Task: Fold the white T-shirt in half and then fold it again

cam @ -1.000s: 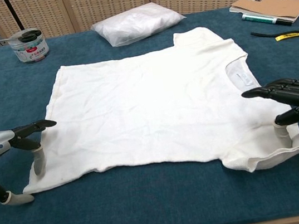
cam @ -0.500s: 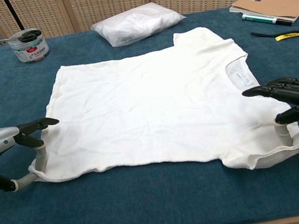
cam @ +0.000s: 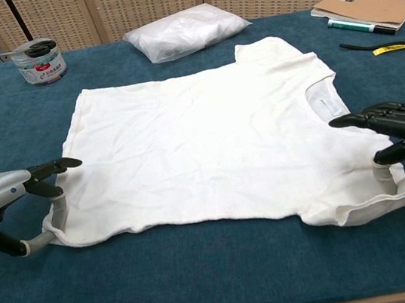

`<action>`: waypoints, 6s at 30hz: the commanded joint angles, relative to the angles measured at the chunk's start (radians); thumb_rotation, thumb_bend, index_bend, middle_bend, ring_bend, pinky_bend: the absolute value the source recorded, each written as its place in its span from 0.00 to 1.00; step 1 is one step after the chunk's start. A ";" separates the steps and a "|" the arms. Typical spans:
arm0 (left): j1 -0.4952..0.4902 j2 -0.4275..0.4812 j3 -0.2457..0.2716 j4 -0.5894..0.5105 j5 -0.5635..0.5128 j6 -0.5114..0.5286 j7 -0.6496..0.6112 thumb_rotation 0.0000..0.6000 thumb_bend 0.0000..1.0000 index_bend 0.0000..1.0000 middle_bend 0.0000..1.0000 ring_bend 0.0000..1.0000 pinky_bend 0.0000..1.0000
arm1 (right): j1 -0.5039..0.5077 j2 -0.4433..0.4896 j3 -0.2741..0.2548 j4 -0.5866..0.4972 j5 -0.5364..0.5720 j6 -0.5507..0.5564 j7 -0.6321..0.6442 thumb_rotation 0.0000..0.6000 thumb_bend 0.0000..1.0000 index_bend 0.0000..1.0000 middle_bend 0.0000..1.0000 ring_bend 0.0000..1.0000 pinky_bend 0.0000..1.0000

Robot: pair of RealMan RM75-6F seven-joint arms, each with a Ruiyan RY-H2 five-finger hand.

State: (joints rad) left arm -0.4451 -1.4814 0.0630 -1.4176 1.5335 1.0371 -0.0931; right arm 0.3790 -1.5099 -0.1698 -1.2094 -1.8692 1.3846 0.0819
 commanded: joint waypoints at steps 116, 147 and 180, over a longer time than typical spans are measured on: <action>-0.471 0.019 -0.175 0.185 -0.949 -0.313 0.386 1.00 0.82 0.75 0.00 0.00 0.00 | 0.481 -0.059 0.345 0.253 0.466 -0.592 0.384 1.00 0.62 0.68 0.14 0.00 0.02; -0.404 0.126 -0.270 0.078 -0.814 -0.246 0.330 1.00 0.40 0.00 0.00 0.00 0.00 | 0.583 -0.178 0.405 0.508 0.530 -0.690 0.393 1.00 0.62 0.68 0.15 0.00 0.02; -0.358 0.219 -0.261 0.057 -0.774 -0.272 0.279 1.00 0.42 0.00 0.00 0.00 0.00 | 0.804 -0.508 0.517 1.110 0.666 -0.976 0.326 1.00 0.41 0.56 0.11 0.00 0.02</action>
State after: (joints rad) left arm -0.8024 -1.2622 -0.1977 -1.3610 0.7594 0.7661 0.1873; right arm 1.1828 -2.0092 0.3453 -0.1105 -1.2060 0.4065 0.4227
